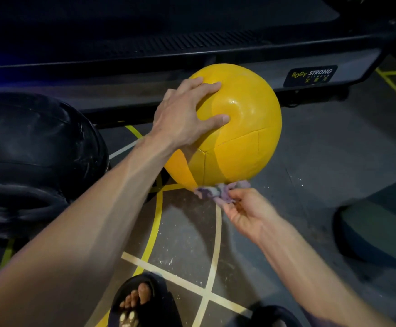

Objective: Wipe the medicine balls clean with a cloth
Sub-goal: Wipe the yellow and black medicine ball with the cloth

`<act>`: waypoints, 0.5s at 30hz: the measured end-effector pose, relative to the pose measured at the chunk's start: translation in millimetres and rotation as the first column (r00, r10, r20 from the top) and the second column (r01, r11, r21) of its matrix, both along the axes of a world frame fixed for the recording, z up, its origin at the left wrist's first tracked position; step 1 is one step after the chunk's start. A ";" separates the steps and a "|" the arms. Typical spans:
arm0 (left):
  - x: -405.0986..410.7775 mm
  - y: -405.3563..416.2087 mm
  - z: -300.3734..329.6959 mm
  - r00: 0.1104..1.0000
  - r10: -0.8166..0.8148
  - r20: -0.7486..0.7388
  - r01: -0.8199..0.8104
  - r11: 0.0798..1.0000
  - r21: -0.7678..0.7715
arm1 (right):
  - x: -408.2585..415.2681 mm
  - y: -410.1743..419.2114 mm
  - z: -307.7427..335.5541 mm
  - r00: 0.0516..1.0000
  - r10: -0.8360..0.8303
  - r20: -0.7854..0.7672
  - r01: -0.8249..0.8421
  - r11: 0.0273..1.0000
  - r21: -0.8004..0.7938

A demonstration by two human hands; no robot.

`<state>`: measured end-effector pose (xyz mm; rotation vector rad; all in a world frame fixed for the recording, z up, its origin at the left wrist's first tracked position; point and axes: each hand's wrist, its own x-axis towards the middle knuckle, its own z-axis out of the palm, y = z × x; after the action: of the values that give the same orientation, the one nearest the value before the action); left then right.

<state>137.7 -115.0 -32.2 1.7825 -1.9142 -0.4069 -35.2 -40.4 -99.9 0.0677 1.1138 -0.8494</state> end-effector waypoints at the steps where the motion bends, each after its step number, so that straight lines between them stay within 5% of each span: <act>1: -2.5 1.4 -0.4 1.000 0.003 0.011 -0.002 1.000 -0.008 | 7.8 3.0 -7.6 1.000 -0.002 -0.019 0.002 1.000 0.014; 11: 9.3 8.8 -6.8 1.000 -0.011 -0.023 0.010 1.000 -0.020 | -32.8 -11.4 11.1 0.985 -0.043 0.164 0.052 0.998 -0.047; 15: 4.1 9.5 -4.6 1.000 -0.008 -0.003 0.008 1.000 -0.008 | -29.0 -8.6 11.4 0.995 -0.046 0.086 0.049 0.998 -0.038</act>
<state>141.7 -105.5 -36.8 1.7690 -1.9194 -0.4042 -64.3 -49.0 -88.5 0.0963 1.0187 -0.9028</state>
